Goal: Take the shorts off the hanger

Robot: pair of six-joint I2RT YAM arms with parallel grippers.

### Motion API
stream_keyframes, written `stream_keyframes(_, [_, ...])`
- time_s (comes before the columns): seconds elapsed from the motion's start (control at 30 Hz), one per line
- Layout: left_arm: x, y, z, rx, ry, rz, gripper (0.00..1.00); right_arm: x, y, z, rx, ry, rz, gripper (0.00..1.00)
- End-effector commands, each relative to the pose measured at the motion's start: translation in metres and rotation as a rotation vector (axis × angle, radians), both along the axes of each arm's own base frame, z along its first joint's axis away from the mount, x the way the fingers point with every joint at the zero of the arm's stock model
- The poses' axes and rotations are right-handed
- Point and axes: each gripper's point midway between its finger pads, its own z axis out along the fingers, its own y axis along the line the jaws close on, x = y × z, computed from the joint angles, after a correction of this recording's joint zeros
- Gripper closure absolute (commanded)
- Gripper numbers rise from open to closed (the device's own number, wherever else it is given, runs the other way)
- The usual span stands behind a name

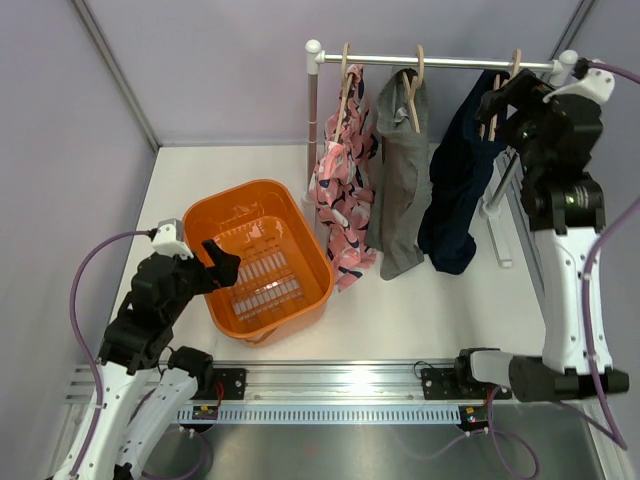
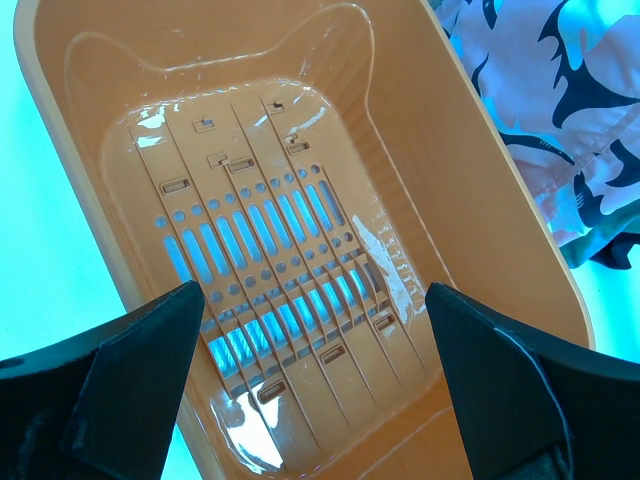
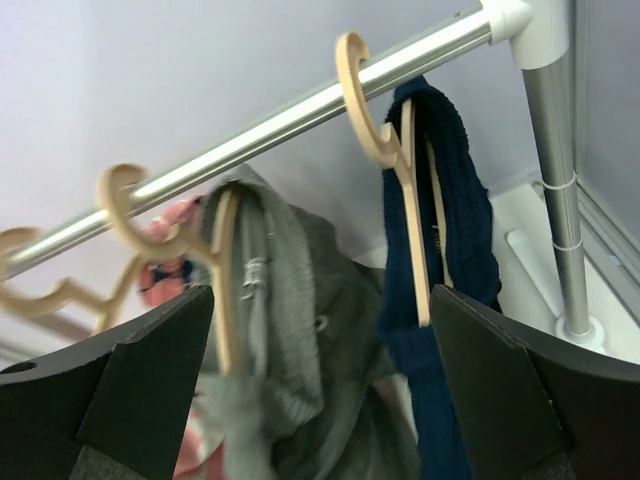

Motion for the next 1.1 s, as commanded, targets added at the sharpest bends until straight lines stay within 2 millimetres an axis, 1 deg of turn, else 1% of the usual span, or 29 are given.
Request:
stream_keyframes(0.0, [0.002,-0.006,0.02,-0.016,-0.067,-0.031,0.01,0.025,-0.022,0.009,-0.06,0.005,-0.105,0.04])
stream_keyframes(0.03, [0.002,-0.006,0.019,-0.017,-0.066,-0.032,0.01,0.037,-0.025,0.01,-0.06,0.013,-0.114,0.05])
stream_keyframes(0.07, [0.001,-0.006,0.02,-0.017,-0.069,-0.034,0.01,0.04,-0.027,0.006,-0.06,0.038,-0.113,0.07])
stream_keyframes(0.13, [0.001,-0.007,0.022,-0.02,-0.074,-0.037,0.01,0.048,-0.026,0.009,-0.062,0.04,-0.104,0.07])
stream_keyframes(0.17, [0.0,-0.008,0.022,-0.023,-0.074,-0.044,0.01,0.049,-0.038,0.009,-0.065,0.039,-0.137,0.08])
stream_keyframes(0.2, [0.0,-0.008,0.022,-0.024,-0.075,-0.045,0.01,0.051,-0.041,0.01,-0.065,0.035,-0.145,0.08])
stream_keyframes(0.27, [-0.001,-0.009,0.024,-0.028,-0.085,-0.053,0.01,0.06,-0.043,0.004,-0.073,0.049,-0.151,0.09])
stream_keyframes(0.3, [-0.001,-0.009,0.024,-0.029,-0.086,-0.053,0.01,0.063,-0.044,0.005,-0.079,0.05,-0.154,0.1])
stream_keyframes(0.33, [-0.002,-0.009,0.024,-0.03,-0.089,-0.056,0.01,0.072,-0.047,-0.004,-0.085,0.073,-0.159,0.12])
stream_keyframes(0.4, [-0.002,-0.01,0.025,-0.032,-0.091,-0.062,0.01,0.077,-0.05,-0.011,-0.09,0.094,-0.167,0.13])
stream_keyframes(0.43, [-0.002,-0.011,0.025,-0.033,-0.093,-0.065,0.01,0.085,-0.05,-0.017,-0.094,0.106,-0.164,0.14])
stream_keyframes(0.53, [-0.002,-0.012,0.025,-0.035,-0.094,-0.073,0.01,0.096,-0.048,-0.031,-0.102,0.127,-0.144,0.14])
stream_keyframes(0.57, [-0.003,-0.012,0.025,-0.035,-0.094,-0.074,0.01,0.098,-0.047,-0.031,-0.102,0.119,-0.142,0.14])
stream_keyframes(0.67, [-0.003,-0.014,0.026,-0.038,-0.094,-0.082,0.01,0.107,-0.044,-0.044,-0.097,0.134,-0.123,0.14])
stream_keyframes(0.7, [-0.003,-0.014,0.026,-0.037,-0.093,-0.08,0.01,0.109,-0.044,-0.045,-0.095,0.131,-0.123,0.14])
stream_keyframes(0.73, [-0.003,-0.014,0.025,-0.036,-0.092,-0.082,0.01,0.113,-0.046,-0.051,-0.094,0.143,-0.129,0.14])
stream_keyframes(0.8, [-0.003,-0.014,0.026,-0.038,-0.093,-0.083,0.01,0.119,-0.046,-0.055,-0.093,0.149,-0.129,0.14])
stream_keyframes(0.83, [-0.003,-0.014,0.026,-0.038,-0.094,-0.085,0.01,0.125,-0.046,-0.062,-0.095,0.169,-0.127,0.14])
stream_keyframes(0.87, [-0.003,-0.014,0.026,-0.039,-0.096,-0.087,0.01,0.128,-0.046,-0.066,-0.089,0.175,-0.128,0.15])
stream_keyframes(0.9, [-0.003,-0.014,0.026,-0.039,-0.096,-0.087,0.01,0.131,-0.047,-0.066,-0.088,0.174,-0.133,0.16])
stream_keyframes(0.93, [-0.003,-0.015,0.026,-0.039,-0.096,-0.088,0.01,0.136,-0.047,-0.072,-0.086,0.185,-0.135,0.16])
stream_keyframes(1.07, [-0.003,-0.015,0.025,-0.038,-0.091,-0.09,0.01,0.146,-0.052,-0.08,-0.075,0.193,-0.162,0.17])
